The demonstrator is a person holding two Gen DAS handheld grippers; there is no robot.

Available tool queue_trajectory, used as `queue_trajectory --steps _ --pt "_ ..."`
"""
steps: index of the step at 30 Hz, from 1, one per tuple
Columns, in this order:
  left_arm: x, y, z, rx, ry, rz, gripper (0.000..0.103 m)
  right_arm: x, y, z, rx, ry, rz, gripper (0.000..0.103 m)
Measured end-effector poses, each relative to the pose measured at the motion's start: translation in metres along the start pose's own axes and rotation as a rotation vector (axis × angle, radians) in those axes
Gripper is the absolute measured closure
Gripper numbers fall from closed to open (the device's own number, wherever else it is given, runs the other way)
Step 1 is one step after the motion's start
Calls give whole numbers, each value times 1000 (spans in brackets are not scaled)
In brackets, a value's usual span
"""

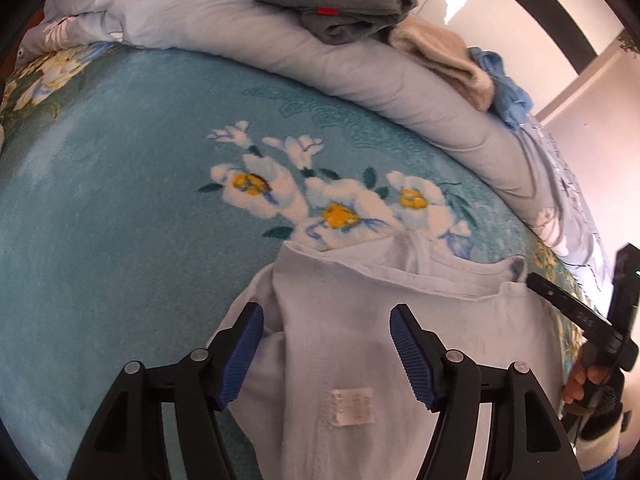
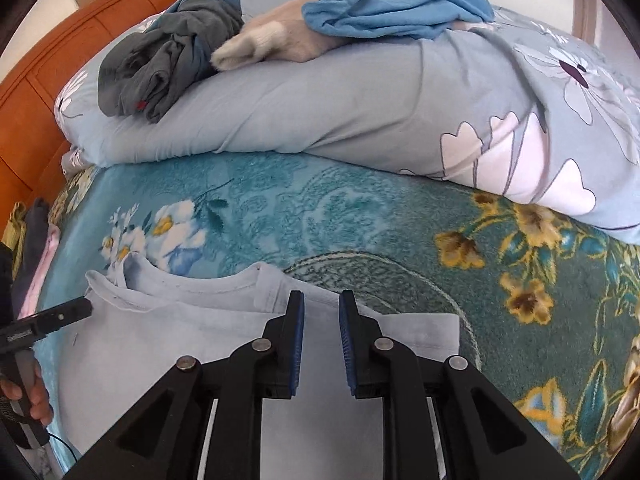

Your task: Fold clothes

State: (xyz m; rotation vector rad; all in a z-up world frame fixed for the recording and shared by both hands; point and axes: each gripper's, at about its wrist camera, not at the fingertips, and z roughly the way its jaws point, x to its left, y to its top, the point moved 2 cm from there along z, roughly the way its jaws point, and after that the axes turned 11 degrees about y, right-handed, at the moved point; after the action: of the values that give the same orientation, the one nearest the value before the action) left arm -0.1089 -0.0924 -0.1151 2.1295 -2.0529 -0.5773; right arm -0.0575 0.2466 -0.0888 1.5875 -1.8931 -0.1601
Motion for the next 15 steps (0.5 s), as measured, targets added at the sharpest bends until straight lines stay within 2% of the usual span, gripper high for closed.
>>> queue_trajectory --steps 4,5,8,9,11,15 --pt "6 5 -2 -7 9 -44 33 1 -16 -48 -61 60 -23 85" --pt "8 6 -6 -22 11 -64 33 -2 -24 -61 -68 76 -18 83" --pt "14 1 -21 -53 -2 -130 33 -15 -53 -91 -71 144 26 66" --pt "15 -3 -27 -60 -8 -146 33 -20 -65 -96 -69 168 50 66" --pt "5 -17 -39 -77 -47 -144 33 -33 -88 -104 -64 214 109 66" --pt "-37 -59 -59 -85 -169 -46 33 -59 -121 -101 -54 288 259 66"
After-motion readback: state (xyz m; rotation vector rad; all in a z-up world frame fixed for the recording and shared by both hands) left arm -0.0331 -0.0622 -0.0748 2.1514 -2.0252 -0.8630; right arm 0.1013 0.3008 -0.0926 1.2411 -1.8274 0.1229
